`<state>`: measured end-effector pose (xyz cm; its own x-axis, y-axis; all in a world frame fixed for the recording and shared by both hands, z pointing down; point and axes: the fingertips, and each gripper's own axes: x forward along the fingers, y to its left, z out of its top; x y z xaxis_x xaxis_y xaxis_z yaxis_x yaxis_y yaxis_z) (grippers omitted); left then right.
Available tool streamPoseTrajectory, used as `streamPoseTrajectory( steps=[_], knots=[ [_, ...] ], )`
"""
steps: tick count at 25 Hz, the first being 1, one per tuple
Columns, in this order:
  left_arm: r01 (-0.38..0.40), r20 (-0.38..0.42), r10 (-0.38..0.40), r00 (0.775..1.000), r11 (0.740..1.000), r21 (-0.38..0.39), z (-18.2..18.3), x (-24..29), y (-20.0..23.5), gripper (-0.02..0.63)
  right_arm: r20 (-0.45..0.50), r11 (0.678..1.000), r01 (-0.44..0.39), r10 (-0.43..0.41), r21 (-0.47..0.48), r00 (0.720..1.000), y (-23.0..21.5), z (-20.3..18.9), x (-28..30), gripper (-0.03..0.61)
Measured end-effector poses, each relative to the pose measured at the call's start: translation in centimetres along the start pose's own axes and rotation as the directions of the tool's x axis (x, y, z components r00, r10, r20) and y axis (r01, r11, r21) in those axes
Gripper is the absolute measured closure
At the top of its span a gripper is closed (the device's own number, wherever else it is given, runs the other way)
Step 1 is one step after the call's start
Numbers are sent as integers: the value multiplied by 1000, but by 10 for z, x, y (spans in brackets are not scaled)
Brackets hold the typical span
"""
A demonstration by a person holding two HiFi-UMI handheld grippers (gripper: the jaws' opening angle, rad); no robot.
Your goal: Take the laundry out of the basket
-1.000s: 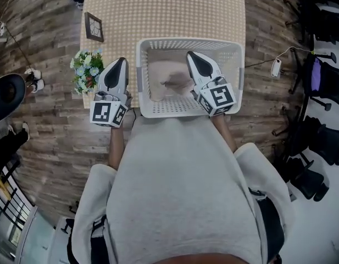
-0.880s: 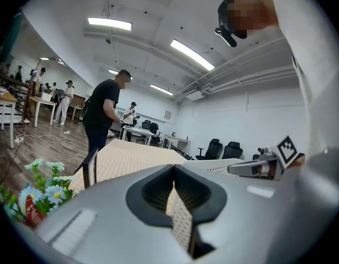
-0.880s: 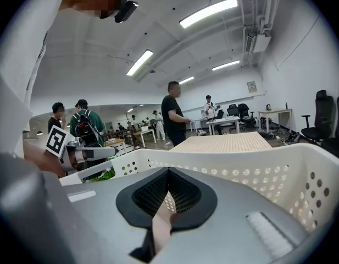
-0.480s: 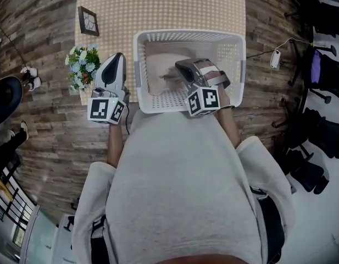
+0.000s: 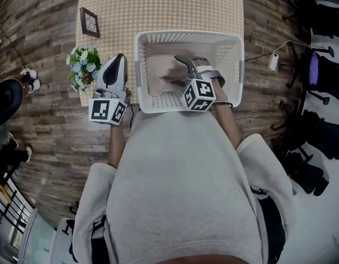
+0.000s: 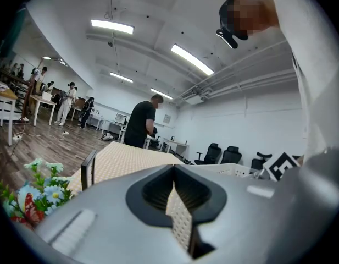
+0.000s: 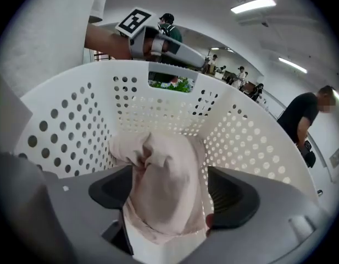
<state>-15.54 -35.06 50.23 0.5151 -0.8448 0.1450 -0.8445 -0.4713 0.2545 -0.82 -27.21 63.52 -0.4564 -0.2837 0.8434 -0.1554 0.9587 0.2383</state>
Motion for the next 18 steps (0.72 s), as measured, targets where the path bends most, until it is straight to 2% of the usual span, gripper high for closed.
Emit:
streamPoseTrajectory(
  steps=[2,5,9,13,18],
  knots=[
    [0,7,0,1000,1000,-1,1,0,0,604,-34,999,-42,42,-6,999,-1,-6,13,65],
    [-9,14,9,1000,1000,-1,4,-1,2,604,-82,993,-113,114,13,990,-2,-16,37,27],
    [-26,17,26,1000,1000,-2,5,-8,7,604,-155,983,-185,185,16,970,8,-31,62,14],
    [-43,19,43,999,999,0,7,-14,12,604,-221,978,-203,190,-40,957,15,-37,90,15],
    [-47,30,47,998,999,-2,9,-16,14,604,-232,954,-298,296,28,927,23,-40,108,26]
  ],
)
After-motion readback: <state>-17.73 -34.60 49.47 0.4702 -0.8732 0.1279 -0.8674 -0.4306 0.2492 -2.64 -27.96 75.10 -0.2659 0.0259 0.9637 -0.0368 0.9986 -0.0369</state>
